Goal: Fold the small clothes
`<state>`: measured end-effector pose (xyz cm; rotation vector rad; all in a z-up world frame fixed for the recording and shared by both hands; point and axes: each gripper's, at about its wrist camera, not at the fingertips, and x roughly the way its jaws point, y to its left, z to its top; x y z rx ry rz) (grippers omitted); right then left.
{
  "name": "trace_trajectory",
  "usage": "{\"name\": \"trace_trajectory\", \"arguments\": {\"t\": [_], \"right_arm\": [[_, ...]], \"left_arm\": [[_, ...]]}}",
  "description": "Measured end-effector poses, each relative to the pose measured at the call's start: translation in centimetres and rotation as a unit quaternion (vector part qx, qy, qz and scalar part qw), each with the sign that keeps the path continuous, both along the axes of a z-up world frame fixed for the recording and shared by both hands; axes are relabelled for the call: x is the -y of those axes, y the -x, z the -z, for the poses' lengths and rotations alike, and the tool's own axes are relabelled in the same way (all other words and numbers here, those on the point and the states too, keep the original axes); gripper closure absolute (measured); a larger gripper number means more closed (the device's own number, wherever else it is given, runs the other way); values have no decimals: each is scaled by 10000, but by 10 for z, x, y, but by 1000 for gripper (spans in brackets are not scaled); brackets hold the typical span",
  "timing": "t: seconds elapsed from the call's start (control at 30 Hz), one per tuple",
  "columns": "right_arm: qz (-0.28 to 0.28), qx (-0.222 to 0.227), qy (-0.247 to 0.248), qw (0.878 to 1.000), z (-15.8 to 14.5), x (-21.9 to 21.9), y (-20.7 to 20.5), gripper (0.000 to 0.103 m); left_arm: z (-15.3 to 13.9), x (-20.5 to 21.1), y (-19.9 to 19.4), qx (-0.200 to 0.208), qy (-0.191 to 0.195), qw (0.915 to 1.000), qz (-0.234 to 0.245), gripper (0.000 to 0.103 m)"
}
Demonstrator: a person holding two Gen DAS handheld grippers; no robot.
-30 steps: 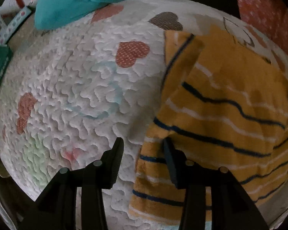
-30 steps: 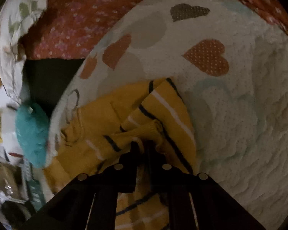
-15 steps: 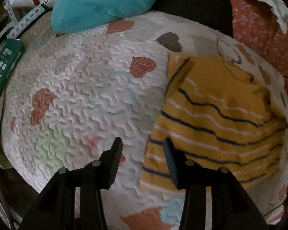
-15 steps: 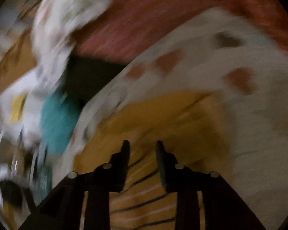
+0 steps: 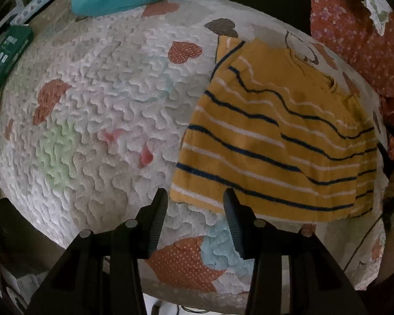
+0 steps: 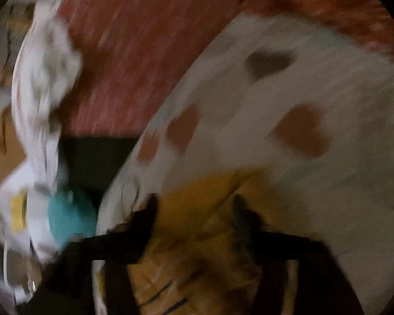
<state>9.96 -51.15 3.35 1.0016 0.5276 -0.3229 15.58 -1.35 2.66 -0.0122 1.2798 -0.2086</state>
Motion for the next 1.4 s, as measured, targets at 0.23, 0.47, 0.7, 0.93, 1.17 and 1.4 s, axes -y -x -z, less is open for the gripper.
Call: {"name": "trace_trajectory", "arguments": {"t": [0.23,0.47,0.7,0.93,1.17,1.4], "right_arm": [[-458,-367,-42,9983,-12,10,50,32],[-966,-830,-265,9915,30,-21,94,31],[-1462,-832,-519,9844,54,-66,78,23],[-1539,-728,-706,9829,56,-74,67,85],[-1752,-1084,-253,9782,49,-65,100,87],[-1617,-1092,466,9797,26,-54,108,61]], "left_arm": [[-1,-1,16,32,200,9998,2,60],[0,-5,42,-71,410,9991,32,60],[-5,-2,68,-133,378,9992,71,60],[-17,5,83,-63,303,9995,21,60],[-14,4,75,-74,302,9995,-24,60],[3,24,78,-200,308,9992,181,60]]}}
